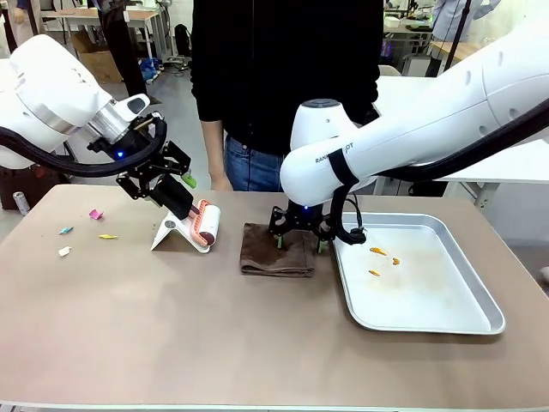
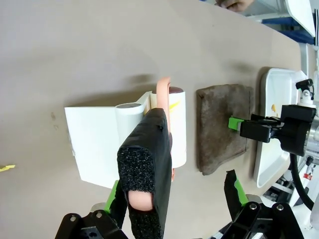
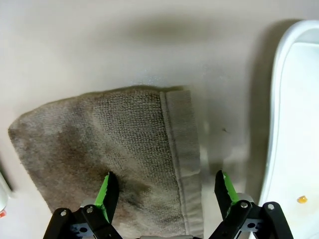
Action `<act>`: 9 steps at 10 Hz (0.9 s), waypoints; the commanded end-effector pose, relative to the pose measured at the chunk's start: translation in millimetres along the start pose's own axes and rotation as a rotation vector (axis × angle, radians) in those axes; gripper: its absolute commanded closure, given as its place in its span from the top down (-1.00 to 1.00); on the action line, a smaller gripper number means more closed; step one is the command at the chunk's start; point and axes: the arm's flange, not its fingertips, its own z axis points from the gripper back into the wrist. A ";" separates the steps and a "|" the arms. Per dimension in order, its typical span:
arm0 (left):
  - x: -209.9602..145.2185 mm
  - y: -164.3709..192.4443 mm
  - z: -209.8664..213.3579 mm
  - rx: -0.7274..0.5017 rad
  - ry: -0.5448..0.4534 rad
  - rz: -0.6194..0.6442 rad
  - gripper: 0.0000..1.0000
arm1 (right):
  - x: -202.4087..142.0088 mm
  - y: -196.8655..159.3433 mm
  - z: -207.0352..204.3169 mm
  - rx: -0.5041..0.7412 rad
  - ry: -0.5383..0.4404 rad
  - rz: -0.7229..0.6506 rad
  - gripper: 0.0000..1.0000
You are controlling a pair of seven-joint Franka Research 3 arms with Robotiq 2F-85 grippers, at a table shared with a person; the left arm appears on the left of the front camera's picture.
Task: Clean the surface of the table.
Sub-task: Hold the Lint Roller with your left hand and the towel with your right hand.
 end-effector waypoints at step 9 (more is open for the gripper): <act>5.2 33.5 15.0 0.080 -0.026 0.077 -0.20 | 6.5 8.2 0.3 -0.020 0.034 0.018 -0.20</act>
